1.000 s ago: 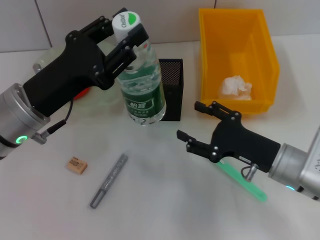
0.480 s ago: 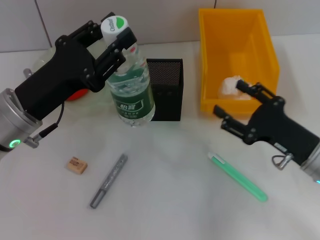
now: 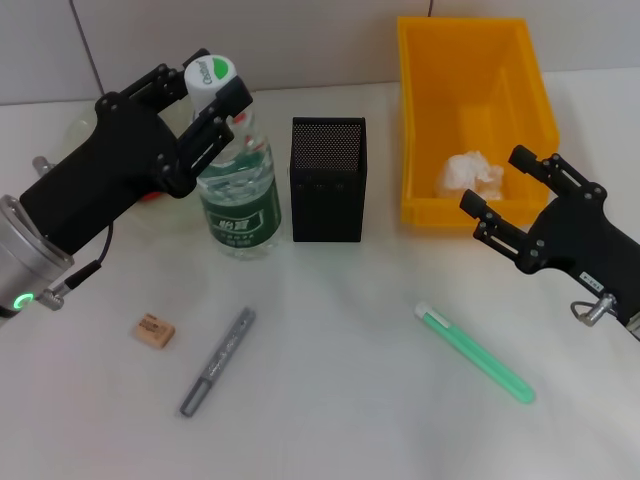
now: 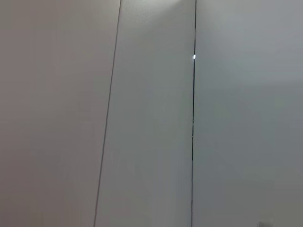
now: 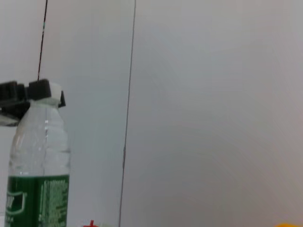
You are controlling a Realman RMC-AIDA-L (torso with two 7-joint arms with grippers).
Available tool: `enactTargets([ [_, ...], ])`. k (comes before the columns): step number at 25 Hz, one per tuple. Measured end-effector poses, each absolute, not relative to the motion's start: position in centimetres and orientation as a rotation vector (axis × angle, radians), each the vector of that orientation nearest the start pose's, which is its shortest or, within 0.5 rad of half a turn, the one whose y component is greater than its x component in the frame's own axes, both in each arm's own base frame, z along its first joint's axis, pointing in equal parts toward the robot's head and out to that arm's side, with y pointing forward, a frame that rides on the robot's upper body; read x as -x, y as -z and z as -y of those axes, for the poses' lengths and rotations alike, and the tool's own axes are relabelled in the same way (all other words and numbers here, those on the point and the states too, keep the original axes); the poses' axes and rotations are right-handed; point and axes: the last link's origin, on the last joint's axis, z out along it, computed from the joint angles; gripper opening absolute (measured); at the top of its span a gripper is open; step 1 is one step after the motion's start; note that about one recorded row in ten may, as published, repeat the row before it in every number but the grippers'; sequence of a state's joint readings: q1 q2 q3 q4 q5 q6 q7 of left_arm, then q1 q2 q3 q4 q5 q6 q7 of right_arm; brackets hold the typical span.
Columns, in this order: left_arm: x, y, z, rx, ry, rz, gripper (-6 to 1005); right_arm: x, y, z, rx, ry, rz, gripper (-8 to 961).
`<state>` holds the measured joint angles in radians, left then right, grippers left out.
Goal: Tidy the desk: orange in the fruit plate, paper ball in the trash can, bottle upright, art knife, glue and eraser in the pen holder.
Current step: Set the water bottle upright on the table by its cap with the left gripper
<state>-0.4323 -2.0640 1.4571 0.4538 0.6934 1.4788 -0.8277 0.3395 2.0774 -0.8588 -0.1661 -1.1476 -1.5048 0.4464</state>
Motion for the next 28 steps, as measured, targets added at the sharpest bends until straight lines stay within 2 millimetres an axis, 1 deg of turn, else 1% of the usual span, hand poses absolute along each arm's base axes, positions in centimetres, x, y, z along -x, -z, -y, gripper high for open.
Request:
enactTargets([
  [3,21.1,1.3,-32.4,2.224,1.359,0.262,492,-31.2,1.6,-27.9,2.048,-0.912,-0.302,767],
  [6,21.9,1.5,-32.2,2.210,1.305,0.244,494,-31.2,1.4,-28.4,2.057,-0.908,-0.318,767],
  [9,22.3,1.6,-32.0,2.203,1.288,0.241,495,-31.1,1.3,-28.5,2.068,-0.901,-0.307,767],
  [16,23.5,0.9,-31.6,2.141,1.251,0.233,499,-31.0,1.4,-28.8,2.081,-0.892,-0.302,767],
  [28,24.8,0.6,-31.2,2.100,1.211,0.262,505,-30.7,1.1,-29.5,2.084,-0.887,-0.293,767],
])
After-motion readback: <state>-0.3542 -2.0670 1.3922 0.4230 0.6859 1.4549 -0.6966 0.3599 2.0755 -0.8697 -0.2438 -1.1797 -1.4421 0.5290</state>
